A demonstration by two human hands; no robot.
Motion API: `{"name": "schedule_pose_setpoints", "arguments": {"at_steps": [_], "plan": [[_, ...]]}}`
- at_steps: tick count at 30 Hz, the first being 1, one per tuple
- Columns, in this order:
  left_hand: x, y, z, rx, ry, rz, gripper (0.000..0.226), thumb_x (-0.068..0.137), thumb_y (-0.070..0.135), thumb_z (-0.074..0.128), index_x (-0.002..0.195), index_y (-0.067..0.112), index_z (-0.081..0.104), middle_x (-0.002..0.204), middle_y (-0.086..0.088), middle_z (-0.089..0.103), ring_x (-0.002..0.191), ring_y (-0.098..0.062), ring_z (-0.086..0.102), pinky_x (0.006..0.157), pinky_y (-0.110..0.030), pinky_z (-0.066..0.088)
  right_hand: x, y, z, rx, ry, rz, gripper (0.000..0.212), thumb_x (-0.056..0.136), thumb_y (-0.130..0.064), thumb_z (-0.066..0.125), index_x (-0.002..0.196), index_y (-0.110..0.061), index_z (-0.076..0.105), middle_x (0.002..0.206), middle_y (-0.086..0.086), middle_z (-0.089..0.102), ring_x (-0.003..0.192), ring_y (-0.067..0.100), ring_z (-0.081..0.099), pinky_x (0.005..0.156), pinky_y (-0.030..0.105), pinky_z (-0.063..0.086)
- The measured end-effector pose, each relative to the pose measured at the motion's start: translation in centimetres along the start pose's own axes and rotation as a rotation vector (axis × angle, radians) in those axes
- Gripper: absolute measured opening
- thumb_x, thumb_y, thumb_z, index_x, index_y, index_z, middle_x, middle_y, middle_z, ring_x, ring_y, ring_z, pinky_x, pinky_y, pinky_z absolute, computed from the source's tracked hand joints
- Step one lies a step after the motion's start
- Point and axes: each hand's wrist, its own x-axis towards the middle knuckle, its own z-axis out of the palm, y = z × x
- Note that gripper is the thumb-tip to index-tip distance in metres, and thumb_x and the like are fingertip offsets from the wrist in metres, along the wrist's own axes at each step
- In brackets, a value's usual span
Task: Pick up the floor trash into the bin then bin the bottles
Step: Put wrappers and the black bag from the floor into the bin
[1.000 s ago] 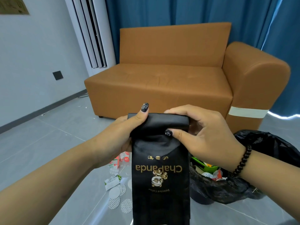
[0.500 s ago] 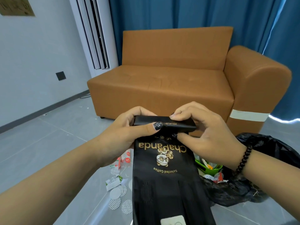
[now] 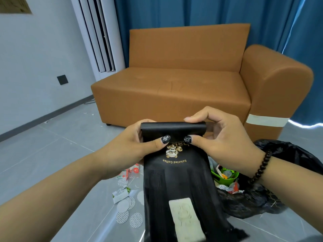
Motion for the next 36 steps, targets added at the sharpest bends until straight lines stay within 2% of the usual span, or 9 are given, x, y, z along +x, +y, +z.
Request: {"name": "schedule_pose_setpoints", "arguments": {"at_steps": [4, 10, 14, 16, 19, 23, 28, 32, 36], "plan": [[0.0, -0.1, 0.1, -0.120, -0.030, -0.076, 0.056, 0.081, 0.048, 0.061, 0.118, 0.005, 0.057, 0.120, -0.024, 0.061, 0.112, -0.040, 0.060, 0.100, -0.059, 0.043, 0.0, 0.4, 0.2, -0.095, 0.030, -0.193, 0.027, 0.071, 0.010, 0.069, 0.080, -0.015, 0.064, 0.094, 0.002, 0.061, 0.090, 0.015, 0.064, 0.061, 0.046, 0.051], [0.1, -0.2, 0.3, -0.154, 0.015, 0.023, 0.016, 0.077, 0.029, 0.066, 0.090, 0.020, 0.063, 0.084, -0.008, 0.064, 0.073, -0.018, 0.061, 0.059, -0.024, 0.051, 0.1, 0.8, 0.0, -0.178, 0.009, -0.291, 0.020, 0.073, 0.012, 0.070, 0.083, -0.004, 0.068, 0.097, 0.007, 0.060, 0.093, 0.016, 0.060, 0.066, 0.035, 0.052], [0.0, 0.4, -0.1, -0.086, 0.072, 0.098, 0.026, 0.077, 0.016, 0.074, 0.098, 0.015, 0.059, 0.082, -0.004, 0.067, 0.067, -0.014, 0.064, 0.053, -0.021, 0.051, -0.1, 0.6, -0.5, -0.017, -0.136, 0.056, 0.042, 0.079, -0.033, 0.070, 0.119, -0.027, 0.057, 0.119, -0.004, 0.057, 0.111, 0.011, 0.058, 0.089, 0.027, 0.051], [-0.1, 0.6, -0.3, -0.034, 0.080, 0.143, 0.031, 0.073, 0.015, 0.069, 0.101, 0.013, 0.058, 0.083, -0.002, 0.068, 0.068, -0.012, 0.065, 0.055, -0.020, 0.051, -0.2, 0.5, -0.6, 0.113, -0.179, 0.266, 0.049, 0.081, -0.045, 0.066, 0.125, -0.029, 0.052, 0.123, -0.003, 0.060, 0.108, 0.010, 0.062, 0.082, 0.025, 0.053], [-0.1, 0.5, -0.6, 0.058, 0.033, 0.173, 0.034, 0.071, 0.015, 0.069, 0.104, 0.011, 0.057, 0.090, -0.003, 0.072, 0.074, -0.012, 0.067, 0.061, -0.019, 0.053, -0.3, 0.5, -0.3, 0.255, -0.189, 0.389, 0.043, 0.079, -0.032, 0.060, 0.120, -0.019, 0.056, 0.112, 0.001, 0.069, 0.098, 0.020, 0.068, 0.070, 0.032, 0.058], [0.0, 0.3, -1.1, 0.146, -0.009, 0.202, 0.035, 0.070, 0.014, 0.072, 0.101, 0.009, 0.056, 0.097, -0.007, 0.071, 0.079, -0.012, 0.066, 0.068, -0.021, 0.053, -0.4, 0.3, -0.3, 0.341, -0.168, 0.418, 0.042, 0.072, -0.020, 0.067, 0.112, -0.012, 0.057, 0.109, 0.009, 0.069, 0.096, 0.032, 0.066, 0.081, 0.050, 0.054], [0.2, 0.2, -1.3, 0.363, -0.008, 0.311, 0.026, 0.073, 0.013, 0.073, 0.097, 0.015, 0.061, 0.100, 0.007, 0.071, 0.088, -0.007, 0.066, 0.078, -0.018, 0.051, -0.4, 0.1, -0.1, 0.378, -0.178, 0.459, 0.036, 0.075, -0.018, 0.067, 0.110, -0.011, 0.062, 0.097, 0.004, 0.071, 0.076, 0.018, 0.067, 0.047, 0.026, 0.051], [0.2, 0.0, -1.1, 0.325, -0.013, 0.281, 0.039, 0.070, 0.014, 0.080, 0.104, 0.019, 0.062, 0.104, 0.006, 0.070, 0.093, -0.012, 0.067, 0.081, -0.025, 0.055, -0.1, 0.4, 0.0, 0.332, -0.106, 0.387, 0.035, 0.072, -0.009, 0.070, 0.106, -0.010, 0.064, 0.099, 0.010, 0.071, 0.086, 0.027, 0.068, 0.068, 0.043, 0.058], [-0.3, 0.6, -0.6, 0.173, -0.041, 0.112, 0.047, 0.066, 0.019, 0.076, 0.111, 0.024, 0.060, 0.094, 0.007, 0.069, 0.076, -0.008, 0.066, 0.056, -0.022, 0.053, -0.1, 0.0, -0.1, 0.278, -0.071, 0.229, 0.035, 0.070, -0.001, 0.073, 0.102, -0.010, 0.065, 0.101, 0.008, 0.071, 0.086, 0.022, 0.069, 0.072, 0.034, 0.058]]}}
